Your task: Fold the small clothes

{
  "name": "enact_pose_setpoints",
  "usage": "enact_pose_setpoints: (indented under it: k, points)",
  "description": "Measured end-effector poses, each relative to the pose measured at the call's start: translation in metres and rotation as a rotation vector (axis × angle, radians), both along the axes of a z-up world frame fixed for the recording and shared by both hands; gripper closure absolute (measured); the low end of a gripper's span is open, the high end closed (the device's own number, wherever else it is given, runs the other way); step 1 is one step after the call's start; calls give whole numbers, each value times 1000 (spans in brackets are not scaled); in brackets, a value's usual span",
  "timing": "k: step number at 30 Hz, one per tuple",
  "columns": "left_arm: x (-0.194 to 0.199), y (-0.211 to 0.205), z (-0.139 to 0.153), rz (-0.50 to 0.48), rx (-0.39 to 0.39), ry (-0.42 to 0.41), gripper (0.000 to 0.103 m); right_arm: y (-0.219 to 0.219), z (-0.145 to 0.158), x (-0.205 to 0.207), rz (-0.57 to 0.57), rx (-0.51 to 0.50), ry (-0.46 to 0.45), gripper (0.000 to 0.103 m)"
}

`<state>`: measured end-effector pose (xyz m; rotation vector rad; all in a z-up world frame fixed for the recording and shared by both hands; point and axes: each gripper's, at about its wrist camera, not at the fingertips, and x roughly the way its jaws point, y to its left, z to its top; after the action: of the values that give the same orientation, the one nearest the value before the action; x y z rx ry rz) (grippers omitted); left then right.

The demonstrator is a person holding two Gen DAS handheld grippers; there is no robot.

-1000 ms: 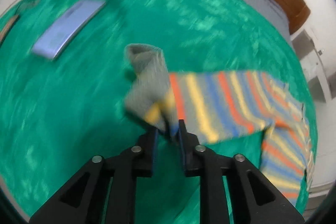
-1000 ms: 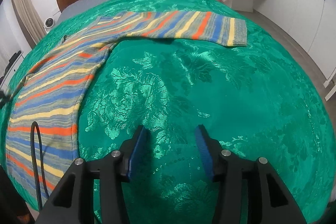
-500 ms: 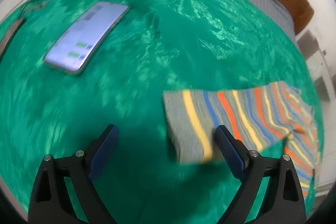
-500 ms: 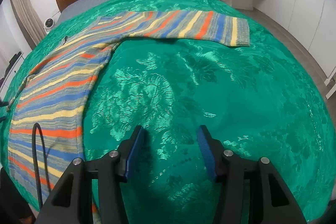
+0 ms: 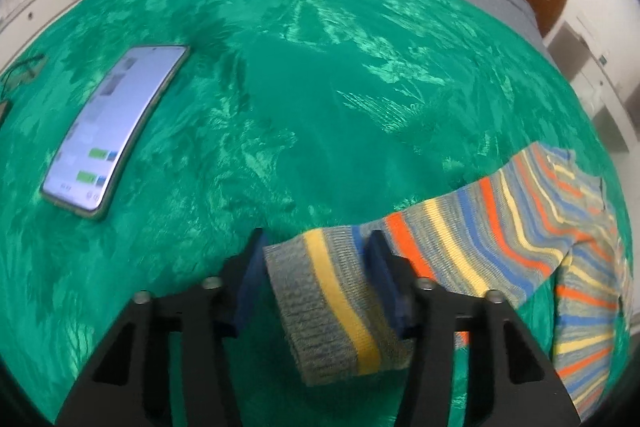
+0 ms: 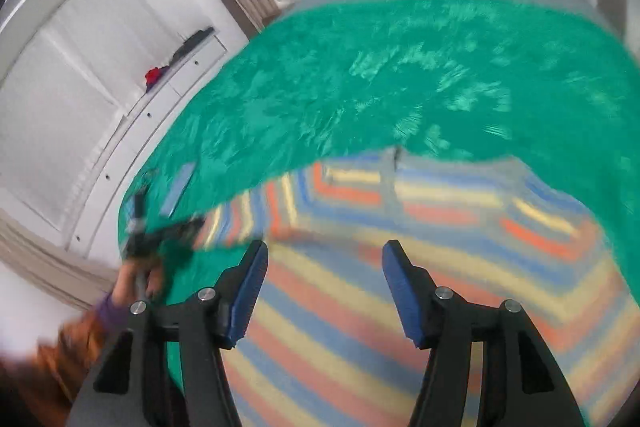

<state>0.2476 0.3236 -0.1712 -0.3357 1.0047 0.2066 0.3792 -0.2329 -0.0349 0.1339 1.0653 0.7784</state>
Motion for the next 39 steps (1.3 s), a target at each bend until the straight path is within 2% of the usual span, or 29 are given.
enact_pose_setpoints:
  k: [1,2,4,7,8,9,10,11,14,16,17,18,19,20,21,22,24,26,29,30,31,32,36,39]
  points:
    - [2,2,0,-7,-11,-1,66,12,-13,19,-7,-8,29,49]
    - [4,4,0,-12,-25,-2,73,33,-39,54,-18,-28,84,52]
    - [6,7,-2,-33,-54,0,78,52,-68,89,-44,-59,147,55]
    - [9,7,-2,-81,-58,3,85,67,-110,133,-133,12,274,56]
    - [10,6,-2,-104,-61,3,92,70,-123,142,-145,45,331,62]
    - [10,6,-2,-116,-63,4,96,73,-131,149,-147,59,355,85]
    - [11,6,2,-121,-57,-1,97,77,-132,152,-143,47,344,99]
    - [13,8,6,-114,-53,-12,98,84,-124,153,-132,1,271,99]
    - [29,20,17,-62,-62,-66,98,88,-83,153,-142,-19,40,100]
    - [46,23,12,-32,-56,-65,92,86,-83,160,-179,-53,16,100]
    - [55,24,7,-20,-58,-43,82,89,-90,165,-194,-88,11,100]
    - [59,25,2,-11,-64,-22,76,88,-96,161,-201,-119,4,100]
    - [58,29,0,0,-79,-18,75,88,-101,162,-206,-139,10,99]
    - [54,32,1,10,-100,-29,71,87,-112,161,-220,-143,48,97]
    - [45,37,3,23,-127,-43,59,84,-115,158,-238,-134,68,94]
    - [35,41,5,32,-153,-55,52,78,-116,152,-251,-122,68,89]
    - [16,44,9,38,-202,-72,39,68,-105,138,-255,-131,5,81]
    - [7,38,5,12,-259,-55,36,62,-90,121,-231,-109,-40,80]
    - [13,16,-2,-44,-255,-34,36,52,-66,93,-196,-52,-45,79]
    - [17,7,-3,-69,-236,-25,55,50,-59,83,-184,-33,-47,79]
    - [21,-4,-4,-105,-212,-2,80,46,-52,71,-173,-16,-52,79]
    - [26,-11,-5,-134,-208,37,98,38,-41,53,-157,-1,-61,79]
    - [24,7,7,-44,-128,86,99,-5,-11,-14,-139,8,-100,75]
    - [28,15,-1,-5,-94,127,99,-44,-1,-63,-164,-59,-179,71]
